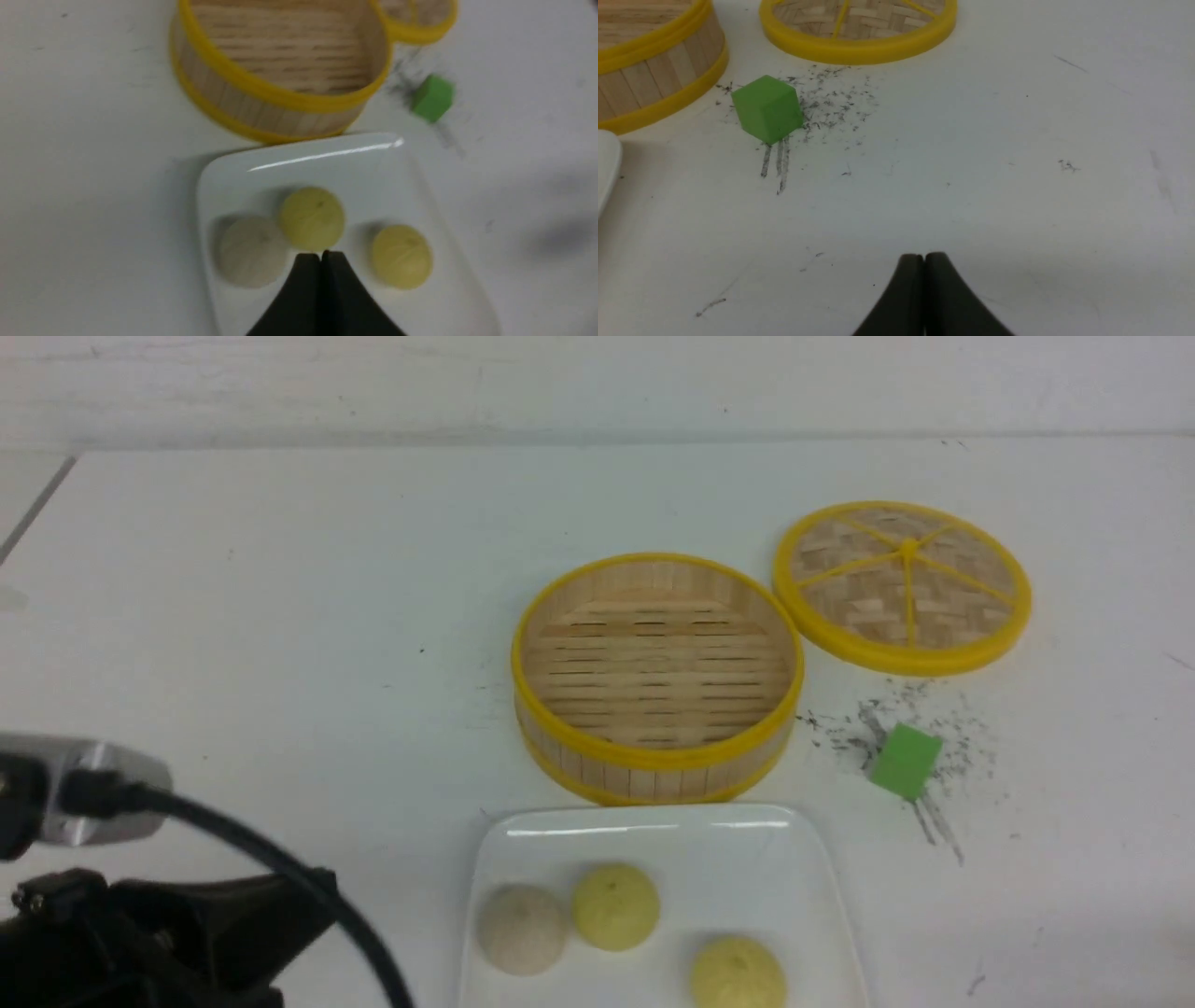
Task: Put the steamed buns into the plate on the white tablecloth.
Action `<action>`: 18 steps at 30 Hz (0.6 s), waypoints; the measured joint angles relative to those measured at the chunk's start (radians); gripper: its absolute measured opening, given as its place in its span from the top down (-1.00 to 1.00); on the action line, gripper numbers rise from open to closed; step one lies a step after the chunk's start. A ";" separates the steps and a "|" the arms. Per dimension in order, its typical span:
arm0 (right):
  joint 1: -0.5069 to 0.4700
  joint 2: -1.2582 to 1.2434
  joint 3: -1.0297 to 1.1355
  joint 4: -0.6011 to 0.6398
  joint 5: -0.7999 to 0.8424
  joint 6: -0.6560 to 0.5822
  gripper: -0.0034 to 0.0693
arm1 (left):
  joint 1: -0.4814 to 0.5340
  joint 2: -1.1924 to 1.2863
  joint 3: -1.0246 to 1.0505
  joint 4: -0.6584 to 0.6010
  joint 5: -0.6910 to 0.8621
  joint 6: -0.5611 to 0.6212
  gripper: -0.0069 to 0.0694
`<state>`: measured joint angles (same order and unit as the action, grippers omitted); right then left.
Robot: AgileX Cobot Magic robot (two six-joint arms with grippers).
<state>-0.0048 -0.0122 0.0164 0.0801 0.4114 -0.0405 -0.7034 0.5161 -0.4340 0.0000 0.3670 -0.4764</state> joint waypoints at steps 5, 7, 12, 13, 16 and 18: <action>0.000 0.000 0.000 0.000 0.000 0.000 0.84 | 0.000 -0.058 0.104 -0.025 -0.141 0.004 0.81; 0.000 0.000 0.000 0.000 0.000 0.000 0.83 | 0.000 -0.058 0.130 -0.025 -0.150 0.004 0.81; 0.000 0.000 0.000 0.000 -0.001 0.000 0.83 | 0.000 -0.058 0.163 -0.027 -0.146 0.004 0.79; 0.000 0.000 0.000 0.000 -0.001 0.000 0.83 | 0.000 -0.058 0.164 -0.027 -0.146 0.004 0.79; 0.000 0.000 0.000 0.000 -0.001 0.000 0.83 | 0.000 -0.058 0.164 -0.026 -0.146 0.012 0.78; 0.000 0.000 0.000 0.000 -0.001 0.000 0.82 | 0.000 -0.058 0.165 -0.019 -0.151 0.034 0.78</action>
<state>-0.0048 -0.0122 0.0164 0.0801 0.4102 -0.0405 -0.7034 0.4580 -0.2692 -0.0187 0.2165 -0.4423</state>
